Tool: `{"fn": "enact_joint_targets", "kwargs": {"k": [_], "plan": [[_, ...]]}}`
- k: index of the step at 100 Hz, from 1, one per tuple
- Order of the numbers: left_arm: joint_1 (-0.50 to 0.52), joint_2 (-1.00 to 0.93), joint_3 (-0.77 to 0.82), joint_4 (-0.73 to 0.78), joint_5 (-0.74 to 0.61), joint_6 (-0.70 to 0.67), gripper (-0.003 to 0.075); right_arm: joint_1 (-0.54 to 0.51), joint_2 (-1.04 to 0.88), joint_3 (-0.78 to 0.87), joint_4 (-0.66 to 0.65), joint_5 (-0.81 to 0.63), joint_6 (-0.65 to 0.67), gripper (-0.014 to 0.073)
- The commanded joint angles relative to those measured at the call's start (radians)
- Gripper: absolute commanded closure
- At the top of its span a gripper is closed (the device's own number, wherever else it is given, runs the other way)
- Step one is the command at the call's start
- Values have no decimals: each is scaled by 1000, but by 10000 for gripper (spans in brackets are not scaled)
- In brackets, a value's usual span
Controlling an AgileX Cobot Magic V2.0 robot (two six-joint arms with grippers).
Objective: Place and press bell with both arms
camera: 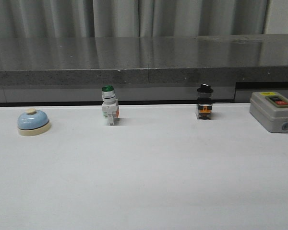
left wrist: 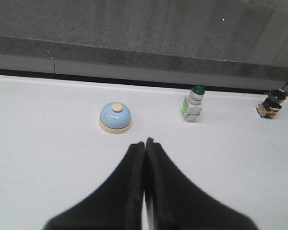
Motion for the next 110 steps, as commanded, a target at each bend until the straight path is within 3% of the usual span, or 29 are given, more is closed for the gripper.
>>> {"fn": "enact_joint_targets", "kwargs": {"k": [1,23,52,61,66,78,85,91,110], "plan": [[2,99,-110,-15,-7,0,741,-6,-18,-14,-9,-85,-5,654],[2,283,-208,-15,-3,0,741,-6,-18,-14,-9,-85,-5,654],[2,388,-210,-15,16,0,722,-6,-18,-14,-9,-85,-5,654],[2,394,-210,-15,31,0,611,-6,-18,-14,-9,-85,-5,654],[2,394,-210,-14,34,2,505,-6,-18,-14,-9,-85,-5,654],[2,394,-210,6,41,2,169,-6,-18,-14,-9,-85,-5,654],[2,394,-210,14,41,2,46,-6,-18,-14,-9,-85,-5,654],[2,394,-210,14,47,2,15,-6,-18,-14,-9,-85,-5,654],[2,397,-214,14,23,2,62,-6,-18,-14,-9,-85,-5,654]]}}
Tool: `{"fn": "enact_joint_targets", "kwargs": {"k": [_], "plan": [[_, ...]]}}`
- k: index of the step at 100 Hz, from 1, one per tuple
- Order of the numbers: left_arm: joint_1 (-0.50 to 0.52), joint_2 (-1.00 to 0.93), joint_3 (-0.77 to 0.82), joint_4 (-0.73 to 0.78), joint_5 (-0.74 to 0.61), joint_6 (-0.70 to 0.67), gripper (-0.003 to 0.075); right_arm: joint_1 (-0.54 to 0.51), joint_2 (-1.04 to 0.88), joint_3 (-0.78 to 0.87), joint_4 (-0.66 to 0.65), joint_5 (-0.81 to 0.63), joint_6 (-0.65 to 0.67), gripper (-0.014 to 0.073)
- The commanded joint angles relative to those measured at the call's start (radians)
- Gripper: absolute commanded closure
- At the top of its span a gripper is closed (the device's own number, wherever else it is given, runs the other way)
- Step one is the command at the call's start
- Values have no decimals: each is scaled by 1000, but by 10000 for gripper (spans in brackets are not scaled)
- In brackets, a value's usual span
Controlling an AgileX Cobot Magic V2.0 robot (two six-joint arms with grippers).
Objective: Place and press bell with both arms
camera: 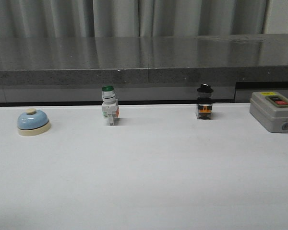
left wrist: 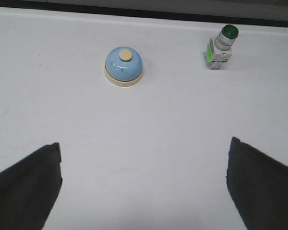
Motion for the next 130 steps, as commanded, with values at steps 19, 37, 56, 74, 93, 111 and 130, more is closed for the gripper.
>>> {"fn": "enact_joint_targets", "kwargs": {"k": [19,37,56,74,93,111,130], "plan": [[2,99,-128,-7,-78,5,62,-6,-18,-14,-9,-85,-5,654],[2,285,-260,-7,-78,40,62,-6,-18,-14,-9,-85,-5,654],[2,523,-405,8,-70,53,62,-6,-18,-14,-9,-85,-5,654],[2,703,-528,13,-67,53,63,-6,-18,-14,-9,-85,-5,654],[2,852,-631,14,-67,53,63,-6,-18,-14,-9,-85,-5,654],[2,957,-686,14,-85,53,63,-6,-18,-14,-9,-85,-5,654],[-4,1034,-714,17,-87,53,63,-6,-18,-14,-9,-85,-5,654]]}}
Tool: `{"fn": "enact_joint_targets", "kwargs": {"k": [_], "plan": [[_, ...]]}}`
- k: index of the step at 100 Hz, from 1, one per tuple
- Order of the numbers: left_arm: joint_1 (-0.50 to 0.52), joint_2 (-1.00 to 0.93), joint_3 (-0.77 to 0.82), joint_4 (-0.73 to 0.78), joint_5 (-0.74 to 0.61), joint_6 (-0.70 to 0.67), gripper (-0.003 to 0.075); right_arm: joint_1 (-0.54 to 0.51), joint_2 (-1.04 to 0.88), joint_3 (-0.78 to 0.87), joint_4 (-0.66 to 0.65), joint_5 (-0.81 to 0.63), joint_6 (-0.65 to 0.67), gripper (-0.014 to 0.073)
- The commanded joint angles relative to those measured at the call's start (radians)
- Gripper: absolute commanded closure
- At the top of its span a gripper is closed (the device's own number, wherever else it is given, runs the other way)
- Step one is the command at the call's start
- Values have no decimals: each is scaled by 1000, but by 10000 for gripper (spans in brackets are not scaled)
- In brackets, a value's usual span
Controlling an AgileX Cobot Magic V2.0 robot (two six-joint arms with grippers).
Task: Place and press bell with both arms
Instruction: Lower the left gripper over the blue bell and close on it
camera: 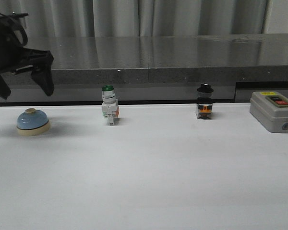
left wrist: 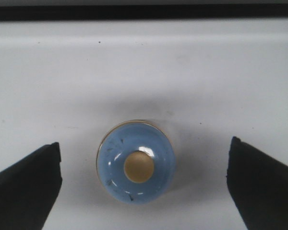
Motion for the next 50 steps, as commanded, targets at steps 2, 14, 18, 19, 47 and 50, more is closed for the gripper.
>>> {"fn": "enact_joint_targets", "kwargs": {"k": [2,14,18,19,47,50], "plan": [[-4,-23,-35,-3,-44,2,63,-6,-18,-14,-9,-85,-5,654],[-12,7,-35,1,-46,2,63,-6,-18,-14,-9,-85,-5,654],[-12,17,-35,3,-46,2,63,-6,-18,-14,-9,-85,-5,654],[-13,19,-35,3,-48,2,63,-6,-18,-14,-9,-85,-5,654],[-15,66,-35,9,-64,2,63,-6,-18,-14,-9,-85,-5,654],[-15,66,-33,9,-66,2,63,-6,-18,-14,-9,-85,-5,654]]}}
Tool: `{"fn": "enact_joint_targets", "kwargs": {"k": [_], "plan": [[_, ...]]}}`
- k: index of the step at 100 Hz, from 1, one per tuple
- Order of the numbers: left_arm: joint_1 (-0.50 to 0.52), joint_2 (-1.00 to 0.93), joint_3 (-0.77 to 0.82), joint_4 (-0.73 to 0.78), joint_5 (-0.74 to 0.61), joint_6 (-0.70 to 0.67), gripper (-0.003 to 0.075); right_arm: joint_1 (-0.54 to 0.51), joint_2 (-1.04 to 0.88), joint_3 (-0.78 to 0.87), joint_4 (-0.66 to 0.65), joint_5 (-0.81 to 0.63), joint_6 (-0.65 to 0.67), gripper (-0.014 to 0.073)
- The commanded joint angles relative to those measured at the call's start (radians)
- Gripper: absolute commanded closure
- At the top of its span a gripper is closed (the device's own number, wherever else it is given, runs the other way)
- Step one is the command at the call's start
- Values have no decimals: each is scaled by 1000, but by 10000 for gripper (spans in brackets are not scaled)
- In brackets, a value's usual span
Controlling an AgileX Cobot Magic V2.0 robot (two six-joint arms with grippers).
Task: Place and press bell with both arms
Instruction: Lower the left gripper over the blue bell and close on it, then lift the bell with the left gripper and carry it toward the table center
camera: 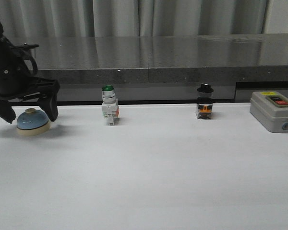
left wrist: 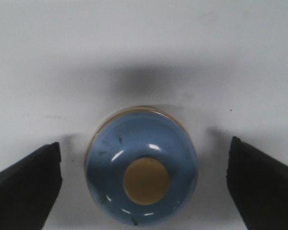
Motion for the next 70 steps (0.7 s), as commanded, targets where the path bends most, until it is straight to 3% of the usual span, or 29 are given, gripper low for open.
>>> {"fn": "enact_joint_targets", "kwargs": {"k": [1,28,49,70], "plan": [[-7,-44,-31,-3,-47,0,63,-6,-18,-14,-9,-85,-5,654],[-7,-44,-31,13,-47,0,83,-6,-18,-14,-9,-85,-5,654],[-7,-44,-31,13,-41,0,209,-6,-18,-14,-9,-85,-5,654],[-7,-44,-31,13,-30,0,387,-6,-18,-14,-9,-85,-5,654]]}}
